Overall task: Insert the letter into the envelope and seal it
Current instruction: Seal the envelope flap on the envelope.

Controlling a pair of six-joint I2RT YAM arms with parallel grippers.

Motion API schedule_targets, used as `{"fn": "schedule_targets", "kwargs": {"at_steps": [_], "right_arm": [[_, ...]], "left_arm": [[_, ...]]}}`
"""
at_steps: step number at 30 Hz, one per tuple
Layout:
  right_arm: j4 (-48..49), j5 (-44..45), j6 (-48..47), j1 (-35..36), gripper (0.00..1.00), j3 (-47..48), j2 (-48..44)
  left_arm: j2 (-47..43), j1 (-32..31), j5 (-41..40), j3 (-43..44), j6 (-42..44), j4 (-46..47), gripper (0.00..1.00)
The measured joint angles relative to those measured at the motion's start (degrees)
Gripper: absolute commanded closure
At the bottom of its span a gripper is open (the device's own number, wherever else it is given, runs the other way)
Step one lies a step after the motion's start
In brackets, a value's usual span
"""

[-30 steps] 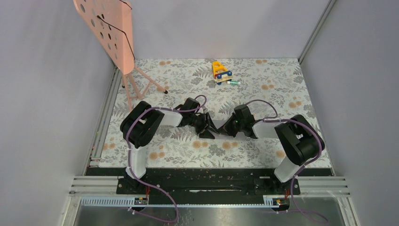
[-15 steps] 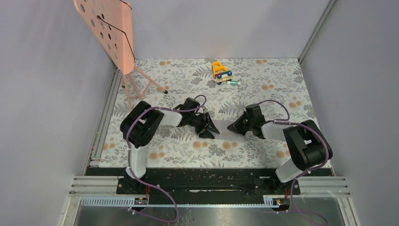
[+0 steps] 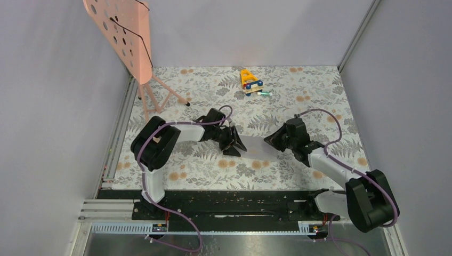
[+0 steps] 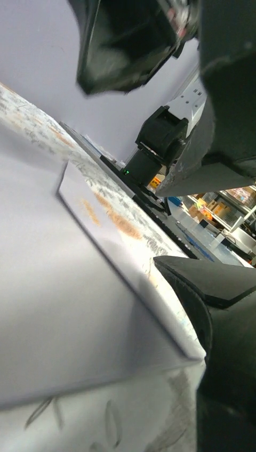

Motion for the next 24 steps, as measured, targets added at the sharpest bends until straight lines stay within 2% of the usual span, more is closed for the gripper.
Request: {"fn": "schedule_targets", "kwargs": {"at_steps": [7,12,19,24], "right_arm": [[-6.36,4.52,-3.45,0.02,1.00,-1.66,-3.52],[-11.17,7.85,-7.28,0.02,0.94,-0.02,-4.20],[-16.39,10.12,-12.87,-0.55,0.82,9.92,-0.07],[-17.88,8.83,-16.13,-2.32,0.82,16.83,4.59]], "left_arm": [[-6.75,0.00,-0.09,8.81,9.68,-12.98,0.52],[-11.02,0.83,-0.07,12.63,13.92,-16.74,0.52],[-11.13,5.11,-0.35,12.83,15.91,-20.70,0.52],[-11.15,9.64,-0.81,12.83,16.52,-22.51,0.52]]}}
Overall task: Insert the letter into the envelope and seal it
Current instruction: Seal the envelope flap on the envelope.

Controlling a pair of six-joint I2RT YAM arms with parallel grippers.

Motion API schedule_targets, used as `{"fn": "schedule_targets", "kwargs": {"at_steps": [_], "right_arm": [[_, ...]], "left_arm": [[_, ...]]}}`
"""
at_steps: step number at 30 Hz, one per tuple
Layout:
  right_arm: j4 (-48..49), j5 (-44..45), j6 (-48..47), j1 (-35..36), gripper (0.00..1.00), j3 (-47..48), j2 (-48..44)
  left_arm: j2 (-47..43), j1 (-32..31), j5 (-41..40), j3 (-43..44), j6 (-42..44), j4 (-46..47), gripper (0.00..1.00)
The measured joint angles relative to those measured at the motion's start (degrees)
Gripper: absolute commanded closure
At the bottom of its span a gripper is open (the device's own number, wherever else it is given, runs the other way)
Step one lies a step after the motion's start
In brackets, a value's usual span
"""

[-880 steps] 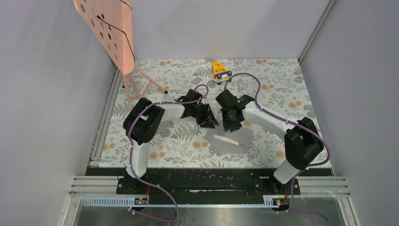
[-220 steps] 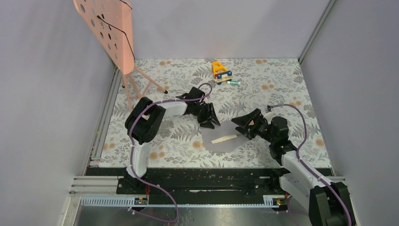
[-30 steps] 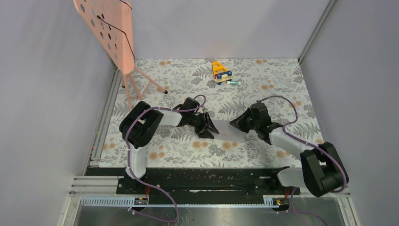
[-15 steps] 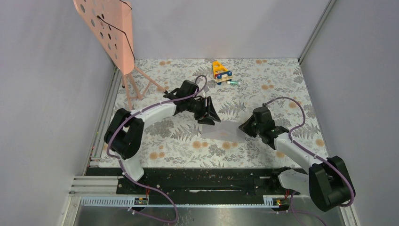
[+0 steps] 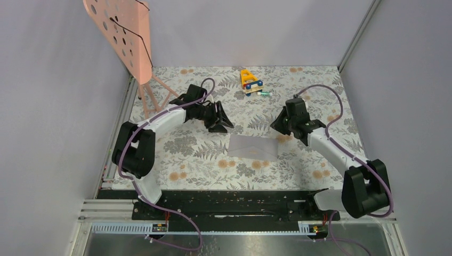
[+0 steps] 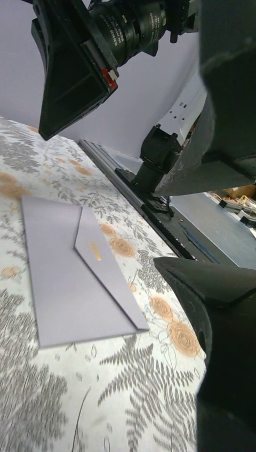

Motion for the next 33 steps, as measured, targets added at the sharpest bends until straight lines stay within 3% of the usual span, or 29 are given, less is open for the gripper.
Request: {"fn": "schedule_targets", "kwargs": {"at_steps": [7,14,19,33], "right_arm": [[1.73,-9.51,-1.09,1.29,0.87,2.32,8.31],[5.55,-17.20,0.61,5.57,0.96,-0.79,14.99],[8.39,-19.19,2.32,5.79,0.99,-0.81,19.34],[9.14,-18.71,4.15,5.79,0.99,-0.87,22.47]], "left_arm": [[0.13,2.62,-0.37,0.02,0.09,-0.72,0.52],[5.88,-2.86,1.55,1.97,-0.39,0.59,0.52],[11.08,-7.30,3.39,0.44,-5.29,7.10,0.52],[16.98,-6.47,4.02,-2.54,-10.03,13.27,0.53]]}}
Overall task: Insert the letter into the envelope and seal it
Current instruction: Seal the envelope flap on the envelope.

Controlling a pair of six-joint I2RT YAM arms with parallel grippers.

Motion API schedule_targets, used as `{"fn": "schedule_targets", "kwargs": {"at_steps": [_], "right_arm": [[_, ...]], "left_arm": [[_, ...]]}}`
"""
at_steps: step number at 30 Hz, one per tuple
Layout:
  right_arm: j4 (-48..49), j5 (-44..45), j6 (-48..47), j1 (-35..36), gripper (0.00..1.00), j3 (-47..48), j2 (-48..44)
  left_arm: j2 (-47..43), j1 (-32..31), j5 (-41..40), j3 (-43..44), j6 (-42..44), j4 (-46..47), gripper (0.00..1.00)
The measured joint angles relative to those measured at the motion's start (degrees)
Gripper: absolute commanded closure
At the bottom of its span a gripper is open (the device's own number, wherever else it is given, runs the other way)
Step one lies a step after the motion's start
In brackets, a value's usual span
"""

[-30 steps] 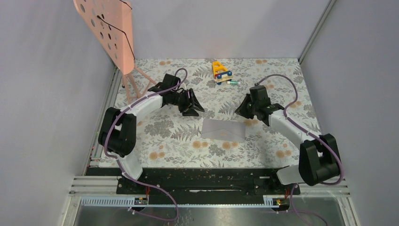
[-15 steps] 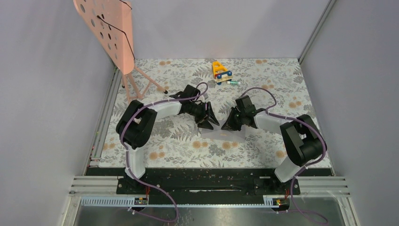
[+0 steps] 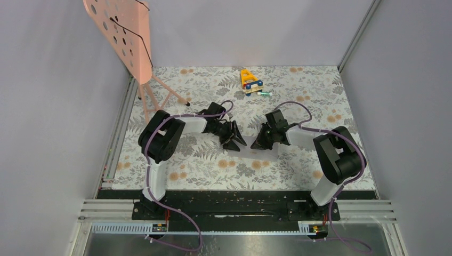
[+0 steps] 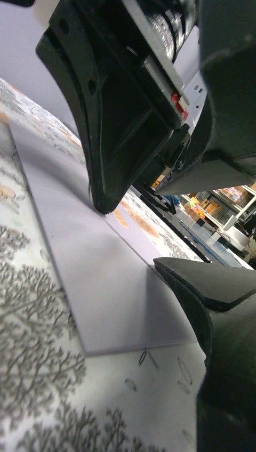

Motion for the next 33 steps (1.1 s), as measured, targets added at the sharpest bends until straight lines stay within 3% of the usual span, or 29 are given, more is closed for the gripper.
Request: {"fn": "schedule_targets", "kwargs": {"at_steps": [24,33], "right_arm": [[-1.73,3.63,-0.28,4.72,1.00,0.68,-0.50],[-3.43,6.14,-0.44,2.49,1.00,-1.38,-3.21]], "left_arm": [[1.01,0.00,-0.61,-0.11,-0.59,0.15,0.53],[1.01,0.00,-0.61,-0.11,-0.57,0.46,0.53]]}}
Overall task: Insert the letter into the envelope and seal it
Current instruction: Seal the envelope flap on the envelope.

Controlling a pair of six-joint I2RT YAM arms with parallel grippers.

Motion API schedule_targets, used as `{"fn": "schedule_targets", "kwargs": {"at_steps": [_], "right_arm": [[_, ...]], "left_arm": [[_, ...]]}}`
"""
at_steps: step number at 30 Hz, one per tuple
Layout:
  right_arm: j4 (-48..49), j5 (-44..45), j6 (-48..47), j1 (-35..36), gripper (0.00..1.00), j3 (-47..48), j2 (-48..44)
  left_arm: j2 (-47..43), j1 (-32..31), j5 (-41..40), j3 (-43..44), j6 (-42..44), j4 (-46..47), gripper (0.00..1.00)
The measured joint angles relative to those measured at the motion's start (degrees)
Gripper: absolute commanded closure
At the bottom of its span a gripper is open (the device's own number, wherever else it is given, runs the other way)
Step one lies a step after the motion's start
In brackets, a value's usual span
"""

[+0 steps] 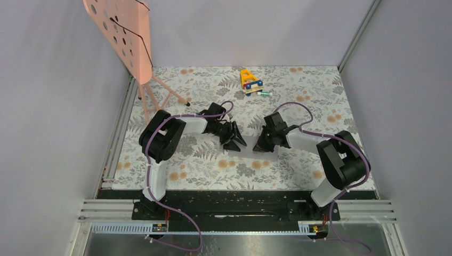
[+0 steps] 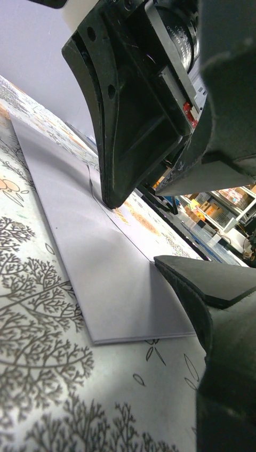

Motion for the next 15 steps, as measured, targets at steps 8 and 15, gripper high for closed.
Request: {"fn": "schedule_targets", "kwargs": {"at_steps": [8,15], "right_arm": [[-1.07,0.50,0.33,1.03,1.00,1.20,0.63],[-0.81,0.87,0.50,4.59,1.00,4.68,3.82]], "left_arm": [[0.00,0.00,-0.02,0.00,0.00,-0.02,0.53],[0.00,0.00,-0.02,-0.02,0.00,-0.04,0.53]]}}
